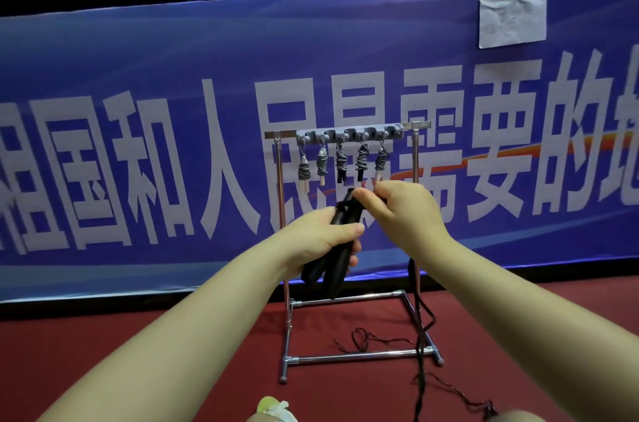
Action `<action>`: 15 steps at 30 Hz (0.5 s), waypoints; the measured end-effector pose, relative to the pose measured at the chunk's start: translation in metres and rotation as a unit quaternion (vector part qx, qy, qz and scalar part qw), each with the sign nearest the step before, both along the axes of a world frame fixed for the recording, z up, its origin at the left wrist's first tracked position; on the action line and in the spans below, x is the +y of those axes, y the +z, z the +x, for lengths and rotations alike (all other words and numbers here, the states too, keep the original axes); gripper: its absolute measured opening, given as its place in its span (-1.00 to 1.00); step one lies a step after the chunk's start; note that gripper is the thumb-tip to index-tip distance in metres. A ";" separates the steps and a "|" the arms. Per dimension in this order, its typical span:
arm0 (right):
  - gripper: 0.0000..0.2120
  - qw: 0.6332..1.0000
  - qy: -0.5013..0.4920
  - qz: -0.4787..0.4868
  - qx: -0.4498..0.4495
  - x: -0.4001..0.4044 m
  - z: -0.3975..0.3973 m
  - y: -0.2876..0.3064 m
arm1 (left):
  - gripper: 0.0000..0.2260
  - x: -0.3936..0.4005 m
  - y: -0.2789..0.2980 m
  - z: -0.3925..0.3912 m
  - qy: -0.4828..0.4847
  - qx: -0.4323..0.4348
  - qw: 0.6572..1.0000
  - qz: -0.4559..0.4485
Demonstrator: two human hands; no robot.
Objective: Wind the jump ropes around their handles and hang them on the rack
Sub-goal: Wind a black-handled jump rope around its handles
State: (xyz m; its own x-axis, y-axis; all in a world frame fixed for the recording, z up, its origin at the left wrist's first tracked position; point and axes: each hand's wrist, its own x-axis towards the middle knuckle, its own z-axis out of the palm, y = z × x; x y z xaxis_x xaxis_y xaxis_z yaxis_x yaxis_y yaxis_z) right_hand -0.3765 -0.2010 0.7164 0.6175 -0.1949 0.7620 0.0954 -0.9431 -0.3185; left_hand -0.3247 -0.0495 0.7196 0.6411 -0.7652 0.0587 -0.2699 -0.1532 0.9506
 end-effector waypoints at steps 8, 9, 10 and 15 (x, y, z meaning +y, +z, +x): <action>-0.54 0.997 0.051 0.057 -0.027 -0.003 0.004 -0.001 | -0.75 -0.011 -0.005 -0.001 0.079 -0.084 0.991 -0.069; -0.54 0.995 0.058 0.071 -0.031 -0.002 0.004 -0.002 | -0.69 -0.012 -0.005 0.000 0.081 -0.106 0.988 -0.073; -0.55 0.994 0.065 0.085 -0.035 -0.001 0.004 -0.003 | -0.67 -0.012 -0.005 0.001 0.081 -0.117 0.987 -0.076; -0.58 0.987 0.088 0.128 -0.044 0.005 0.008 -0.010 | -0.58 -0.012 -0.005 0.003 0.094 -0.001 0.993 -0.068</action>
